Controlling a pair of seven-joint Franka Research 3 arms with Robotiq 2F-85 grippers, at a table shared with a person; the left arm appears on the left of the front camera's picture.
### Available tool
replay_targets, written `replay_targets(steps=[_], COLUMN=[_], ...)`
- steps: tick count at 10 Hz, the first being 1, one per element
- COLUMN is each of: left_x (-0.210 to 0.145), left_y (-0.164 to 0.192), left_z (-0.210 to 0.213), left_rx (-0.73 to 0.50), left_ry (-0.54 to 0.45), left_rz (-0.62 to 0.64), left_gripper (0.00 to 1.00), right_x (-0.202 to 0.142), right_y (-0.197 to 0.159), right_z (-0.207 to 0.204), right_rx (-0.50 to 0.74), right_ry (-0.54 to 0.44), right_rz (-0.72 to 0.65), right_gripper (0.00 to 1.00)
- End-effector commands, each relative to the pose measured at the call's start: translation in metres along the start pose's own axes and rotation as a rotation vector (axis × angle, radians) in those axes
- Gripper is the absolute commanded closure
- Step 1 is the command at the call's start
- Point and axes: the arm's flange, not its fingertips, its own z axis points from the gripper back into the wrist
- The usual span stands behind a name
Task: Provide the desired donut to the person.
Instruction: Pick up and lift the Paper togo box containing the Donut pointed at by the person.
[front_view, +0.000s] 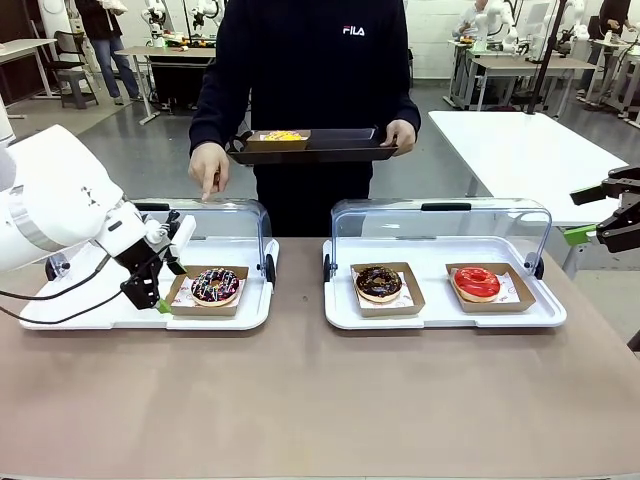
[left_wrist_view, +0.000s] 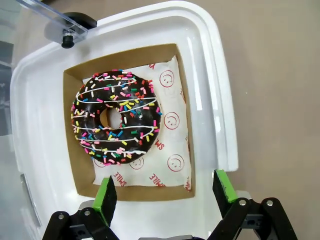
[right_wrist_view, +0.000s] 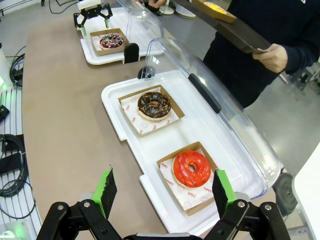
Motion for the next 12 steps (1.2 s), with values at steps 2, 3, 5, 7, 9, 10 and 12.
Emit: replay_targets(steps=[2,3,5,7,9,10,12], left_x=[-0.003,-0.003,-0.003,-0.005,-0.006,-0.008,-0.008], left_y=[0.009,0.008,0.009,0.01,0.012,0.012,0.012], left_z=[-0.007,-0.007,-0.009,-0.012,-0.016,-0.02,-0.022], left_rx=[-0.02,-0.012,0.009,-0.013,-0.033,-0.045,-0.045], left_ry=[-0.02,-0.005,0.015,0.004,0.02,0.026,0.024], left_rz=[0.028,0.03,0.024,0.037,0.047,0.044,0.032], left_gripper=[0.0,0.0,0.59,1.0,0.86,0.95,1.0], right_x=[-0.001,-0.001,-0.001,-0.001,-0.001,-0.001,-0.001], right_y=[-0.002,-0.002,-0.002,-0.002,-0.002,-0.002,-0.002], right_z=[-0.003,-0.003,-0.003,-0.003,-0.003,-0.003,-0.003], right_rx=[0.003,0.003,0.003,0.003,0.003,0.003,0.003], right_ry=[-0.039,-0.039,-0.039,-0.039,-0.039,-0.039,-0.039], right_rz=[0.005,0.005,0.005,0.005,0.005,0.005,0.005], right_gripper=[0.0,0.0,0.0,0.0,0.0,0.0,0.0])
